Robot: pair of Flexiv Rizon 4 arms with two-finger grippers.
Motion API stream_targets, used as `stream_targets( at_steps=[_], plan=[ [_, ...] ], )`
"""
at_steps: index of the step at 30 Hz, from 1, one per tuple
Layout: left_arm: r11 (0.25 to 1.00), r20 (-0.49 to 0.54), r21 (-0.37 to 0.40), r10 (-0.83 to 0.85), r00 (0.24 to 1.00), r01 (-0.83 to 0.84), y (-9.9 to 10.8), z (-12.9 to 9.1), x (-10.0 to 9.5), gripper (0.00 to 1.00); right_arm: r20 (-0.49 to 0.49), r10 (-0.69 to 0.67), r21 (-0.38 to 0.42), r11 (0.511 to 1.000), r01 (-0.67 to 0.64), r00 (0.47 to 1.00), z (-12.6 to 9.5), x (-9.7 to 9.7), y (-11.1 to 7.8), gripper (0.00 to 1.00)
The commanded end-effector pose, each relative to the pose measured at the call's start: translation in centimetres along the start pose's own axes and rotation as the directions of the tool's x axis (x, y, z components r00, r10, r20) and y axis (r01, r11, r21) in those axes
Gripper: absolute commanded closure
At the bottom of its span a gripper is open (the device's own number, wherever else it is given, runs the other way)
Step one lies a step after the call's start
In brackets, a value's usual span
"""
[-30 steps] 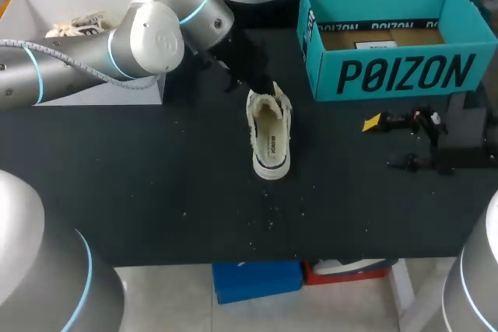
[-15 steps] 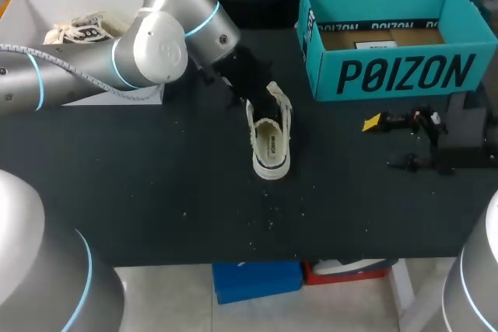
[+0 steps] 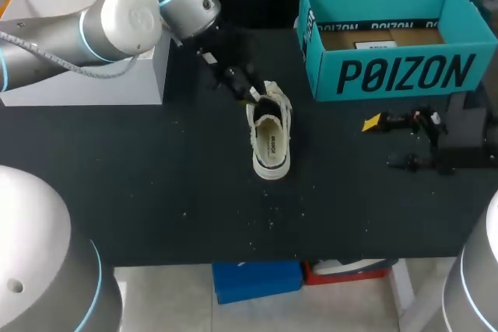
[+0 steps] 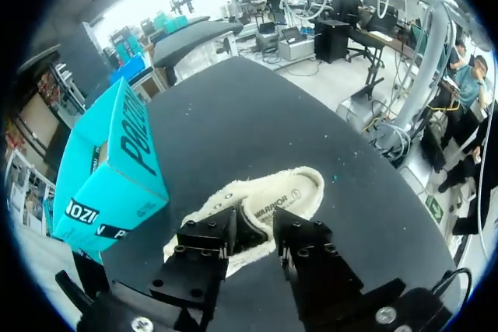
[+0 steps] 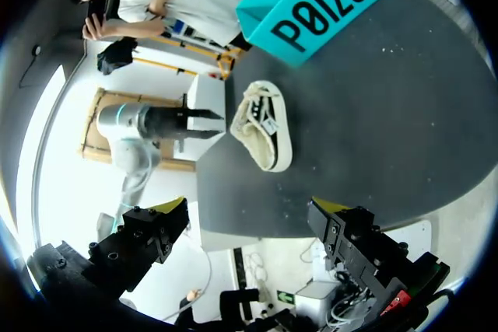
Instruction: Take the shoe out of the shoebox, open the shoe tongue, remove and reinsert the insole, then place the shoe into the shoebox
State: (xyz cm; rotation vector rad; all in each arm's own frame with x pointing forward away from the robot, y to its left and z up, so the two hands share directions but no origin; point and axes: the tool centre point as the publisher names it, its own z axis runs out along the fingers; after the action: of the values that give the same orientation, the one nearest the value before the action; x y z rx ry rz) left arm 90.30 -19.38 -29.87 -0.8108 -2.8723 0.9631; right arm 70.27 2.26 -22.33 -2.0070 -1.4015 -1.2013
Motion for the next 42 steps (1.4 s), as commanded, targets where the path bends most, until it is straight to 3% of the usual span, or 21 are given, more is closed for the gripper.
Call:
stream_targets(
  at_steps=[1, 12, 21, 27, 42],
  plan=[
    [0.997, 0.127, 0.006, -0.082, 0.989, 0.082, 0.2, -4.8, 3.9, 0.00, 0.002, 0.000, 0.001, 1.000, 0.000, 1.000, 0.0, 0.1, 0.0, 0.00],
    [0.973, 0.234, 0.128, -0.215, 0.948, 0.189, 3.2, -8.9, 10.3, 0.00, 0.002, 0.000, 0.001, 1.000, 0.000, 1.000, 0.0, 0.1, 0.0, 0.00],
    [0.973, 0.279, 0.123, -0.224, 0.934, 0.197, 4.2, -11.7, 13.2, 0.00, 0.002, 0.000, 0.001, 1.000, 0.000, 1.000, 0.0, 0.1, 0.0, 0.00],
    [0.967, 0.318, 0.127, -0.250, 0.915, 0.221, 5.9, -12.8, 13.9, 0.00, 0.002, 0.000, 0.001, 1.000, 0.000, 1.000, 0.0, 0.1, 0.0, 0.00],
    [0.967, 0.318, 0.127, -0.250, 0.915, 0.221, 5.9, -12.8, 13.9, 0.00, 0.002, 0.000, 0.001, 1.000, 0.000, 1.000, 0.0, 0.1, 0.0, 0.00]
  ],
)
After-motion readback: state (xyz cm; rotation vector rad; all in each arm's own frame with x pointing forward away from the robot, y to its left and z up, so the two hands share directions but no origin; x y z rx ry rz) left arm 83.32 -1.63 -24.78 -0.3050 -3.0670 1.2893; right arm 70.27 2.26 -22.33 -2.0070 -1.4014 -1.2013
